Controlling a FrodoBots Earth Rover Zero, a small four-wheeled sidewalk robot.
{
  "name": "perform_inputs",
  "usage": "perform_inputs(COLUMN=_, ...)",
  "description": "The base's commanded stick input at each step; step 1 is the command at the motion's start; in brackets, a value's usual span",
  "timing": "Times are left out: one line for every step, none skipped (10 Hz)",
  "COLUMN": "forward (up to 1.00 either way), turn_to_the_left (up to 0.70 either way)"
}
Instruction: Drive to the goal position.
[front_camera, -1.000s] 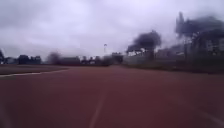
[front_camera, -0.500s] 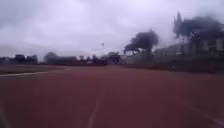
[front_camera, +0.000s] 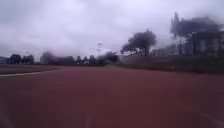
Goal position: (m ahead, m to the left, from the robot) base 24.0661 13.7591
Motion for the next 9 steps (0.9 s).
perform_inputs(forward=0.7, turn_to_the_left=-0.14)
perform_inputs(forward=0.7, turn_to_the_left=-0.14)
perform_inputs(forward=0.7, turn_to_the_left=-0.14)
perform_inputs(forward=0.7, turn_to_the_left=-0.14)
perform_inputs(forward=0.7, turn_to_the_left=-0.14)
perform_inputs(forward=0.7, turn_to_the_left=-0.14)
perform_inputs(forward=0.7, turn_to_the_left=-0.14)
perform_inputs(forward=0.7, turn_to_the_left=-0.14)
perform_inputs(forward=0.7, turn_to_the_left=-0.14)
